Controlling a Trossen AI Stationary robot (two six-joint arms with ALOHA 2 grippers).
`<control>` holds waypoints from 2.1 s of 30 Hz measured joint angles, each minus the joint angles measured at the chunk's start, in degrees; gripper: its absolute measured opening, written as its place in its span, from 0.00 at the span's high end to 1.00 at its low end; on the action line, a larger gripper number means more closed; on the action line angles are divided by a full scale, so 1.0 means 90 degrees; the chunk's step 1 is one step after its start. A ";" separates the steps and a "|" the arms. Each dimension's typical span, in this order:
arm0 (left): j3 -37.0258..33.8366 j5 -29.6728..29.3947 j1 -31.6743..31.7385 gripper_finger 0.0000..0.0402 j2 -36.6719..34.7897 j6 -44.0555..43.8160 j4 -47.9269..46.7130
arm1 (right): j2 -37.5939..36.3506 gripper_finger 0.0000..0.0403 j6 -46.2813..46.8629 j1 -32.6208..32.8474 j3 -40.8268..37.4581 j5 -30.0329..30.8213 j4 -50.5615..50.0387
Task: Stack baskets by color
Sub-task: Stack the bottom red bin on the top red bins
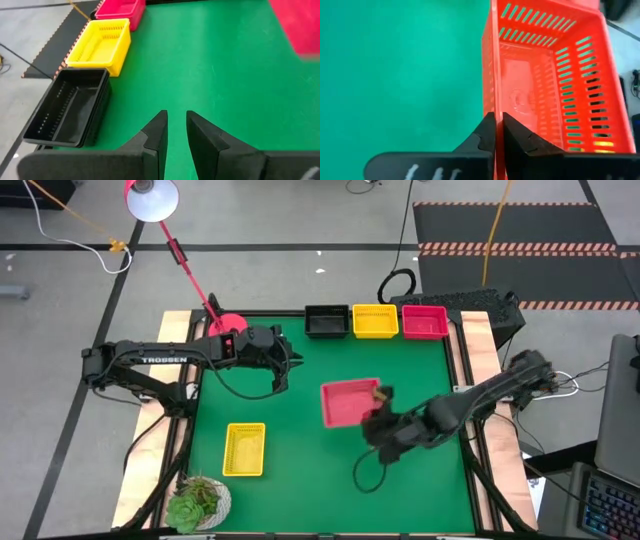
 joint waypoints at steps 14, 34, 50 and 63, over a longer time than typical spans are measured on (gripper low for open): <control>0.0002 0.0003 -0.0087 0.82 0.0002 0.0061 0.0652 | -0.3137 0.98 -0.1604 -0.1870 -0.2425 0.0489 0.0313; 0.0002 0.0011 -0.0116 0.82 0.0002 0.0052 0.0659 | -0.4068 0.98 -0.4665 -0.5484 -0.2978 -0.1066 0.0546; 0.0002 0.0016 -0.0116 0.82 0.0002 0.0022 0.0659 | -0.3899 0.98 -0.5969 -0.7616 -0.2966 -0.1790 0.0548; 0.0002 0.0016 -0.0116 0.82 0.0002 0.0015 0.0659 | -0.3344 0.98 -0.6279 -0.8446 -0.2966 -0.1937 0.0519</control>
